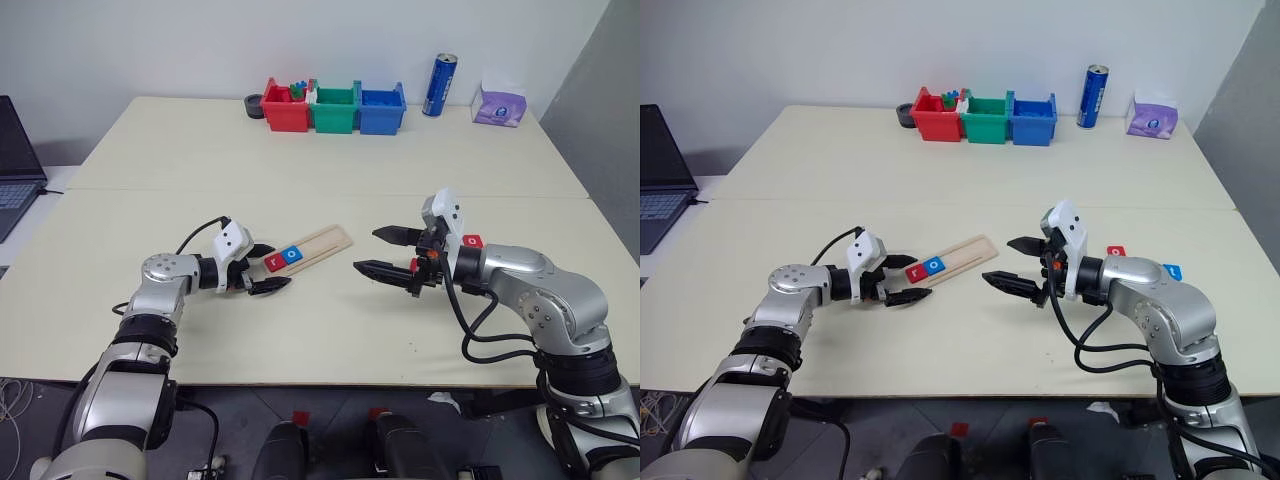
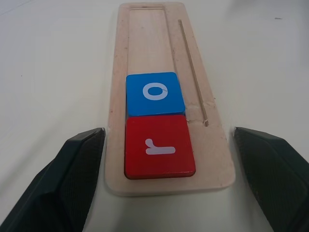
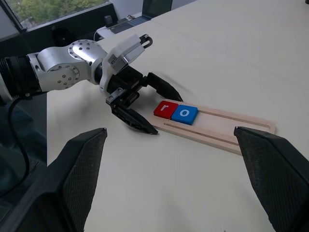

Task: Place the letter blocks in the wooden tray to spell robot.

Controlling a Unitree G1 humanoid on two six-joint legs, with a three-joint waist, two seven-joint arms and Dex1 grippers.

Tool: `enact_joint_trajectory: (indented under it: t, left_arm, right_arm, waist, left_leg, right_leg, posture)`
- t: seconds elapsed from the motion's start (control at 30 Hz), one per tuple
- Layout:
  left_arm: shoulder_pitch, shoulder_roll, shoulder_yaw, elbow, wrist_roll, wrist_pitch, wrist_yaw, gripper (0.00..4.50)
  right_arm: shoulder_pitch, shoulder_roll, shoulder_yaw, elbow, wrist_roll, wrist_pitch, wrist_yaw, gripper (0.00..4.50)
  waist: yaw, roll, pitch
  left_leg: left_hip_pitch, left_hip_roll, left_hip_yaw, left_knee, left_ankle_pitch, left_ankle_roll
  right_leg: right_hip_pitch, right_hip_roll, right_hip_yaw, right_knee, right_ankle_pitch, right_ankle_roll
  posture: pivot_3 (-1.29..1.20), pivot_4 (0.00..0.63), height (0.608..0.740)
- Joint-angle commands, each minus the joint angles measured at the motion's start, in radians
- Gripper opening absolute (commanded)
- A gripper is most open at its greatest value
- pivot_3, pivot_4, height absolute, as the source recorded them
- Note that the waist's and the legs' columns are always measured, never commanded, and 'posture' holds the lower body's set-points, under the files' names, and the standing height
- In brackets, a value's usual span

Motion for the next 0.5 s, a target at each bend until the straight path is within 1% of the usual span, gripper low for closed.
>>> enact_joint_trajectory:
  t: [0.03, 0.2, 0.3, 0.37, 0.5]
  left_arm:
    - [-0.020, -0.006, -0.003, 0.043, 0.022, -0.028, 0.000, 4.50]
    - [-0.039, -0.016, -0.003, 0.084, 0.034, -0.042, 0.004, 4.50]
    - [-0.047, -0.023, 0.001, 0.098, 0.033, -0.049, 0.001, 3.90]
    - [-0.050, -0.024, 0.003, 0.101, 0.031, -0.049, -0.008, 3.39]
    - [-0.050, -0.026, 0.005, 0.096, 0.031, -0.056, -0.016, 3.38]
  right_arm:
    - [-0.021, -0.010, -0.018, -0.025, 0.014, -0.006, 0.005, 4.48]
    - [-0.023, -0.011, -0.022, -0.027, 0.017, -0.002, 0.002, 4.48]
    - [-0.021, -0.014, -0.021, -0.028, 0.014, -0.004, 0.002, 4.50]
    - [-0.020, -0.015, -0.021, -0.028, 0.014, -0.004, 0.002, 4.50]
    - [-0.018, -0.027, -0.008, -0.026, -0.005, -0.020, 0.011, 4.50]
  waist:
    - [0.001, 0.000, 0.000]
    - [0.002, 0.000, 0.000]
    - [0.003, 0.000, 0.000]
    - [0.003, 0.000, 0.000]
    - [0.003, 0.000, 0.000]
  left_leg:
    - [0.000, 0.000, 0.000, 0.000, 0.000, 0.000]
    - [0.000, 0.000, 0.000, 0.001, 0.000, 0.000]
    - [0.000, 0.000, -0.001, 0.001, 0.000, 0.000]
    - [0.000, 0.000, 0.000, 0.001, 0.000, 0.000]
    - [0.000, 0.000, -0.001, 0.001, 0.000, 0.000]
  right_leg:
    - [0.000, 0.000, 0.000, 0.000, 0.000, 0.000]
    - [0.000, 0.000, 0.000, 0.001, 0.000, 0.000]
    - [0.001, 0.000, -0.001, 0.001, 0.000, 0.000]
    - [0.001, 0.000, 0.000, 0.001, 0.000, 0.000]
    - [0.001, 0.000, 0.000, 0.001, 0.000, 0.000]
  posture:
    - [0.00, 0.150, 0.740]
    - [0.00, 0.150, 0.740]
    - [0.00, 0.150, 0.740]
    - [0.00, 0.150, 0.740]
    - [0.00, 0.150, 0.740]
